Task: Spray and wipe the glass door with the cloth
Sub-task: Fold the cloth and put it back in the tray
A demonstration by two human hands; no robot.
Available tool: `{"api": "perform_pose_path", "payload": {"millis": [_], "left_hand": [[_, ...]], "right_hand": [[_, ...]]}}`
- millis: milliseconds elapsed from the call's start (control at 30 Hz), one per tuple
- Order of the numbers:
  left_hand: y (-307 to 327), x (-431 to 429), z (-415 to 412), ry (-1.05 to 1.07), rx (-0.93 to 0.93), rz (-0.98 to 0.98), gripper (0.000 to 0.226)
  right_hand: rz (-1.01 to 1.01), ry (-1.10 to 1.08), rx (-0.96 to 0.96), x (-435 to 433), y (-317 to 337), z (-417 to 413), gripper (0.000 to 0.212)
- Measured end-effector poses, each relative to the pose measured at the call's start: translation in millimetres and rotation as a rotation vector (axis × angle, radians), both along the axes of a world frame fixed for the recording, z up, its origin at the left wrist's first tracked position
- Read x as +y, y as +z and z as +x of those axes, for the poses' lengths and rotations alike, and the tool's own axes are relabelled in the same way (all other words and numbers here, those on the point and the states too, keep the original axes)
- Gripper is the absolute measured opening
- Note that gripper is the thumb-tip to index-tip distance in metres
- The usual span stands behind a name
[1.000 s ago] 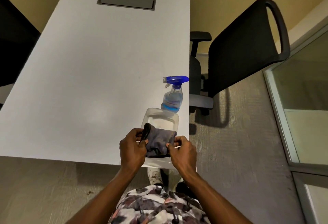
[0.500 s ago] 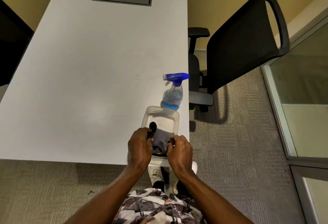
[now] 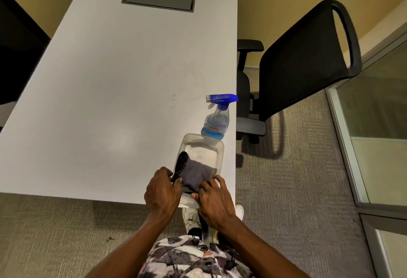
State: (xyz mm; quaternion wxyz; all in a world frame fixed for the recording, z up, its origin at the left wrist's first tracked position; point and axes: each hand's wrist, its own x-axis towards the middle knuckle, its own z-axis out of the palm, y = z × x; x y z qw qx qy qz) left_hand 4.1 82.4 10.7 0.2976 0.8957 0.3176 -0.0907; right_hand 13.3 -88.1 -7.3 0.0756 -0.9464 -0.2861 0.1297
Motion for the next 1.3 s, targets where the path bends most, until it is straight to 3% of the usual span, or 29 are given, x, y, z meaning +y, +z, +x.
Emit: {"api": "perform_pose_path", "payload": {"millis": [100,233,333,433,567,867,1067,1300], "left_hand": [[1,2,1,0.014,0.02,-0.019,0.032],[1,3,3,-0.019,0.05,-0.021,0.039],[2,3,4,-0.041,0.074,-0.015,0.045],[3,2,3,-0.072,0.055,-0.004,0.036],[0,6,1,-0.096,0.028,0.014,0.032],[-4,10,1,-0.102,0.03,-0.015,0.029],[-5,12,1,-0.118,0.028,0.0,0.027],[-7,13,1,-0.135,0.016,0.035,0.025]], "right_hand": [[0.115,-0.106,-0.04,-1,8,10,0.035],[0.319,-0.512,0.009,-7,33,59,0.027],[0.502,-0.739,0.015,-15,58,115,0.045],[0.666,-0.854,0.142,-21,74,165,0.075],[0.69,-0.807,0.21,-25,74,199,0.082],[0.679,-0.773,0.153,-13,61,212,0.056],[0.659,-0.737,-0.01,-12,88,194,0.046],[0.722,-0.56,-0.205,-12,149,145,0.05]]}}
